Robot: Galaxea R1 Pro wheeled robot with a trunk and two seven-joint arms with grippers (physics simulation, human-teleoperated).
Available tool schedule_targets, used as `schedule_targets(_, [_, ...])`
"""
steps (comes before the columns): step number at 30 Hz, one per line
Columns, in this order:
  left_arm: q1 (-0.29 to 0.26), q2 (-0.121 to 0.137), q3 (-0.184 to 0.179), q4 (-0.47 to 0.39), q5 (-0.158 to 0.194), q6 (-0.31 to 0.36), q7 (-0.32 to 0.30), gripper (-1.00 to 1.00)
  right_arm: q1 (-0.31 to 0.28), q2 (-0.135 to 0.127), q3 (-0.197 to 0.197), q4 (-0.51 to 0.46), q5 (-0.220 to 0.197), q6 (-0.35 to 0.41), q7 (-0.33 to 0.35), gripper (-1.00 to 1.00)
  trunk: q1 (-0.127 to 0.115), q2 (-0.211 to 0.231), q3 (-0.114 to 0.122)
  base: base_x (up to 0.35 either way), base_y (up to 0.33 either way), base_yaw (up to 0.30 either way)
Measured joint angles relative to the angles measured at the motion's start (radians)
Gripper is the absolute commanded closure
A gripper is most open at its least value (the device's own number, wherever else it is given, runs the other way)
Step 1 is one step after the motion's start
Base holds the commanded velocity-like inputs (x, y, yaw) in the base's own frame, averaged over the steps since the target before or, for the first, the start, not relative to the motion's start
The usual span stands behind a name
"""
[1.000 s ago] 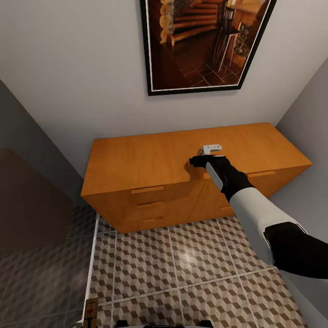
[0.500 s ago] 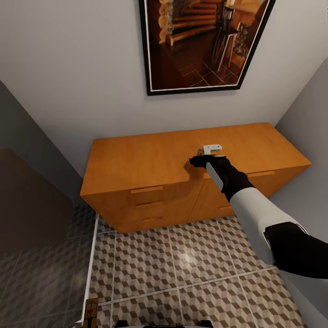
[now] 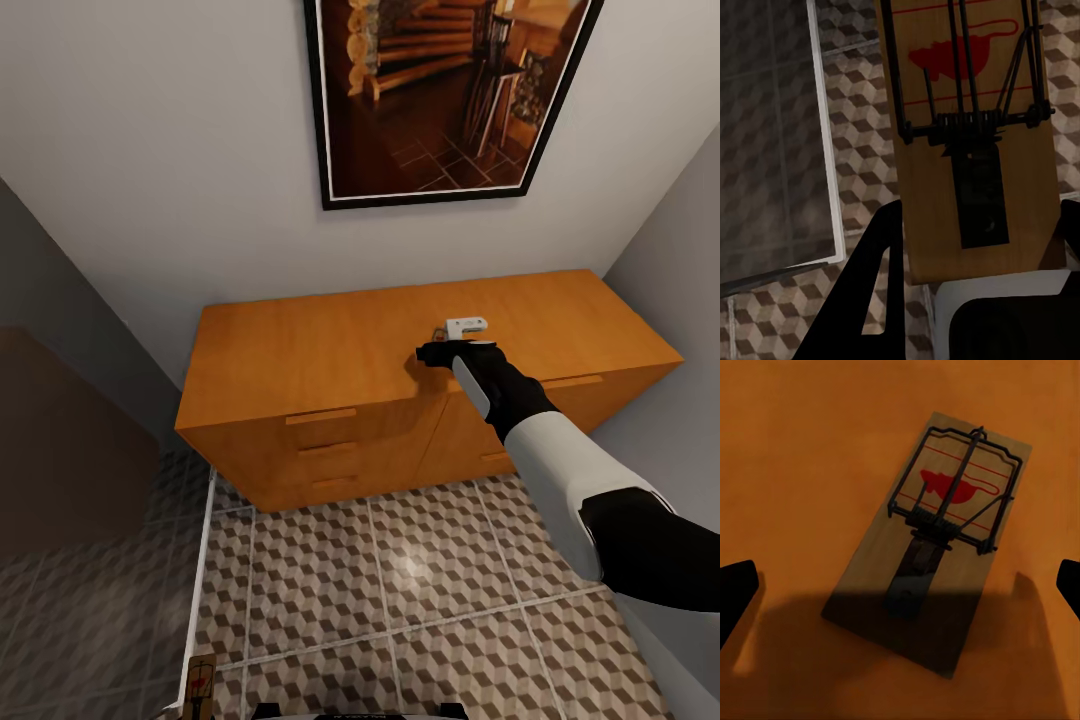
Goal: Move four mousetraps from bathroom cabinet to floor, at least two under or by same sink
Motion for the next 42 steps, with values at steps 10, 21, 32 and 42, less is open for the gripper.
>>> schedule_targets(10, [0.000, 0.000, 0.000, 0.000, 0.000, 0.000, 0.000, 1.00, 0.000, 0.000, 0.000, 0.000, 0.001, 0.000, 0.000, -1.00, 0.000, 0.000, 0.000, 0.090, -0.025, 0.000])
schedule_targets(21, [0.000, 0.000, 0.000, 0.000, 0.000, 0.000, 0.000, 1.00, 0.000, 0.000, 0.000, 0.000, 0.001, 0.000, 0.000, -1.00, 0.000, 0.000, 0.000, 0.017, -0.005, 0.000])
schedule_targets(32, [0.000, 0.000, 0.000, 0.000, 0.000, 0.000, 0.000, 1.00, 0.001, 0.001, 0.000, 0.028, 0.000, -0.002, 0.000, -1.00, 0.000, 0.000, 0.000, 0.000, 0.000, 0.000])
schedule_targets(42, [0.000, 0.000, 0.000, 0.000, 0.000, 0.000, 0.000, 1.00, 0.001, 0.001, -0.001, 0.045, -0.004, -0.024, 0.001, -1.00, 0.000, -0.001, 0.000, 0.000, 0.000, 0.000])
